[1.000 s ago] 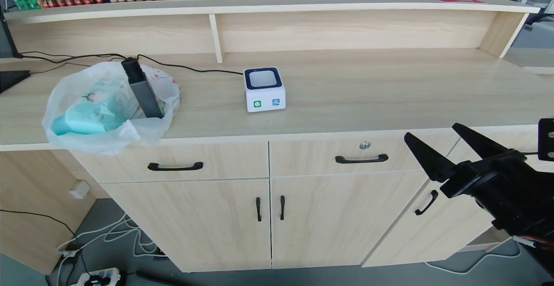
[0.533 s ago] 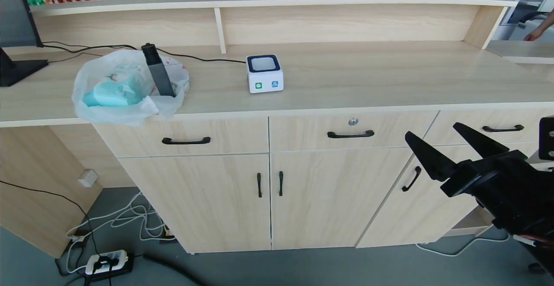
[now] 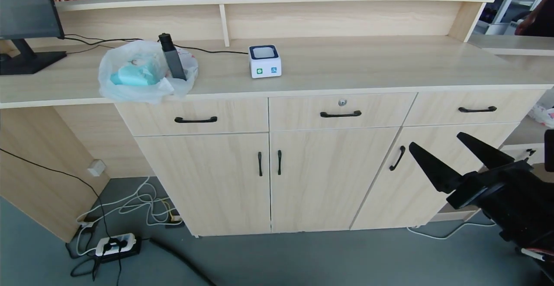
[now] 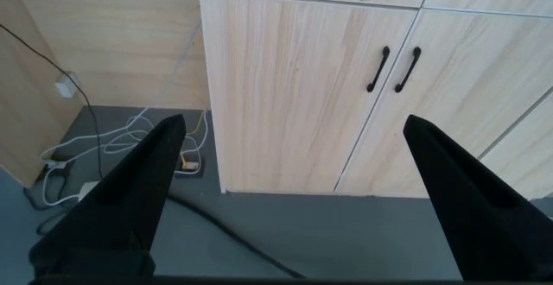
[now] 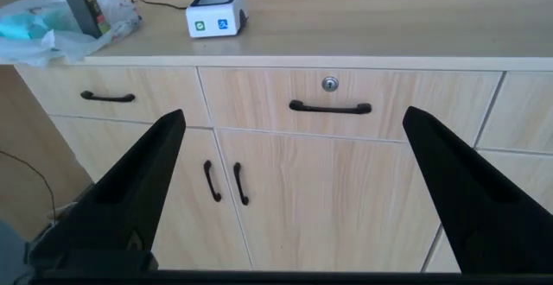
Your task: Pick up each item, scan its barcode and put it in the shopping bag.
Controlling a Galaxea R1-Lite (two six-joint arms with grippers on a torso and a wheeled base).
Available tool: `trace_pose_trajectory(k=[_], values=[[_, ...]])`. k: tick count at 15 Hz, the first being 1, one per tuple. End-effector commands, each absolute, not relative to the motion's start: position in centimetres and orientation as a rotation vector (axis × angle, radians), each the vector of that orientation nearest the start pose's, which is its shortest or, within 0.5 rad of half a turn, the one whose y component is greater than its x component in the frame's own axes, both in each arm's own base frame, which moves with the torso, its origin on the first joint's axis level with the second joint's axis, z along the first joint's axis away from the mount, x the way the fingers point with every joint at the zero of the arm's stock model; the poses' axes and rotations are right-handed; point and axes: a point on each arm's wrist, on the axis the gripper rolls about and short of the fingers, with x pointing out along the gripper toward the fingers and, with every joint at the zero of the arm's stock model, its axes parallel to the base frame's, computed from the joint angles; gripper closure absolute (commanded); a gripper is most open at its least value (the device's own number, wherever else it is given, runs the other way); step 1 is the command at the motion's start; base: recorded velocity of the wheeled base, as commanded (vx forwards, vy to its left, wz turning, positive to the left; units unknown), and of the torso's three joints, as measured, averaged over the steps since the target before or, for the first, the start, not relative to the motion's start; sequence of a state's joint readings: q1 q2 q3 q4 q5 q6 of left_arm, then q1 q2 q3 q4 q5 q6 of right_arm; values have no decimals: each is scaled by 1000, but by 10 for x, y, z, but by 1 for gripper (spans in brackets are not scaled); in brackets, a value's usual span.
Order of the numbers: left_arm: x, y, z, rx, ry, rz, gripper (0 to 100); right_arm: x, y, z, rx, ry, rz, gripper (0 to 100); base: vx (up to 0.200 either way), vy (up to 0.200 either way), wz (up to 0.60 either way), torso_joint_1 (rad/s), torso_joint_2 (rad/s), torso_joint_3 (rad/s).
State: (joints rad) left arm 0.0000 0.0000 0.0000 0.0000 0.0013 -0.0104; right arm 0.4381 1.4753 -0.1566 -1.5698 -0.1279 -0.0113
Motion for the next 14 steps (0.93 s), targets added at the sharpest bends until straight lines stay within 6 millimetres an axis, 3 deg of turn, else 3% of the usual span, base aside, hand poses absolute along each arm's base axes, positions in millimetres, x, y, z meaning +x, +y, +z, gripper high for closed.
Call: trace_pose_trajectory(k=[1,6,8,12,14], values=[[-23,0,75,-11,0,2,0,136,56,161,46,-212,278,0,0,0,0,0,0,0],[-23,0,75,-11,0,2,0,106,42,181,75,-349,268,0,0,0,0,0,0,0],[-23,0,75,-11,0,2,0,87,36,168,45,-208,314,0,0,0,0,0,0,0],[-23,0,75,-9,0,2,0,25,13,115,-113,99,464,0,0,0,0,0,0,0],[-23,0,75,-9,0,2,0,8,3,97,-146,142,471,0,0,0,0,0,0,0]])
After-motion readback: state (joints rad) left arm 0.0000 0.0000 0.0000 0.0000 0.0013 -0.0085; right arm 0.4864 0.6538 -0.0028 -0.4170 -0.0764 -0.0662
